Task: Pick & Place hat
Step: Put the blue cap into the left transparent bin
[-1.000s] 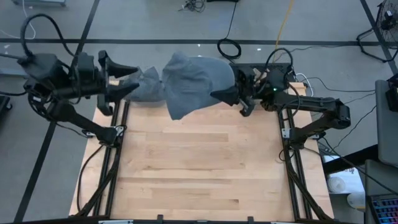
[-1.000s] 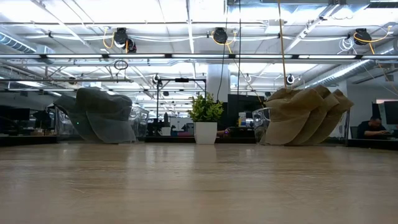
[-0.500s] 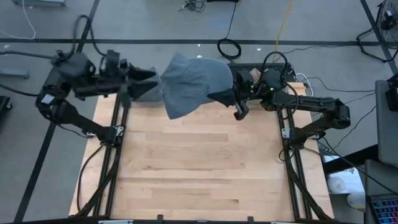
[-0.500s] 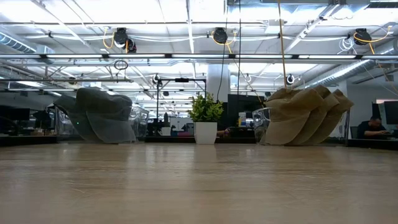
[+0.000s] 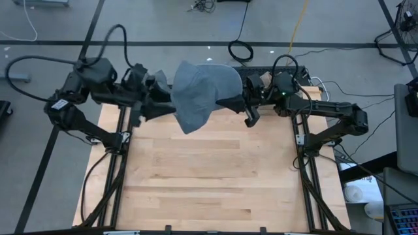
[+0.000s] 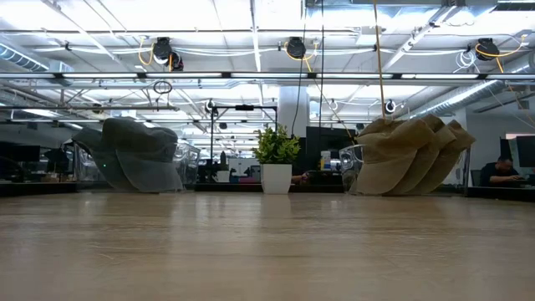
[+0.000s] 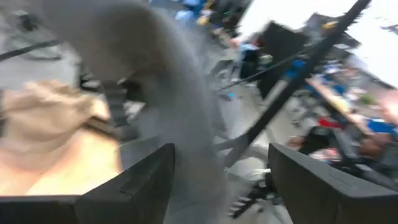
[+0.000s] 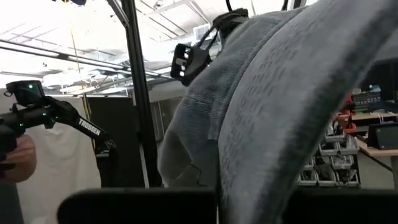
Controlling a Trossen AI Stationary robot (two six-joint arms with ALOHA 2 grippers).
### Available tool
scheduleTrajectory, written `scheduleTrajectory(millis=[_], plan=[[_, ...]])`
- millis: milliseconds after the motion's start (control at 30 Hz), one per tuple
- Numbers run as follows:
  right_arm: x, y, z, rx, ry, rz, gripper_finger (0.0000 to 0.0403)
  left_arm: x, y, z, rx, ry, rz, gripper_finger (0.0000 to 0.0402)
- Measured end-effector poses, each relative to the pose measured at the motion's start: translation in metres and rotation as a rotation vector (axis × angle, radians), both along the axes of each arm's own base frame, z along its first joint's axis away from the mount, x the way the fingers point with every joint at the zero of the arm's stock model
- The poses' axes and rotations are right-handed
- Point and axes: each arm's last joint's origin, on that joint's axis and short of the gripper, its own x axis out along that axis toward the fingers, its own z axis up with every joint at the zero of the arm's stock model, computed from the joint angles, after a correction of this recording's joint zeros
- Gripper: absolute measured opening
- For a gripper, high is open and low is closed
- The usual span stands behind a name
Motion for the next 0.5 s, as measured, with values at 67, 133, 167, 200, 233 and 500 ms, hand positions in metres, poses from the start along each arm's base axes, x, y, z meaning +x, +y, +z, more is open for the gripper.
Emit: scheduleTrajectory(millis=[67, 133, 167, 200, 233, 500], plan=[[-0.001, 0.000, 0.001, 0.000, -0.002, 0.000, 0.0000, -0.004, -0.001, 0.005, -0.007, -0.039, -0.050, 0.0266], [-0.002, 0.000, 0.002, -0.001, -0.006, 0.000, 0.0000, -0.007, -0.003, 0.007, -0.021, -0.060, -0.101, 0.0266], [-0.002, 0.000, 0.002, -0.001, -0.006, 0.000, 0.0000, -0.007, -0.003, 0.008, -0.030, -0.064, -0.111, 0.0266], [-0.002, 0.000, 0.001, -0.001, -0.005, 0.000, 0.0000, -0.007, -0.003, 0.008, -0.037, -0.060, -0.111, 0.0266], [-0.001, 0.000, 0.001, -0.001, -0.004, 0.000, 0.0000, -0.007, -0.003, 0.007, -0.042, -0.051, -0.105, 0.0266], [-0.001, 0.001, 0.001, 0.005, -0.001, 0.005, 0.0000, 0.020, -0.002, -0.007, -0.047, 0.023, -0.045, 0.0266]])
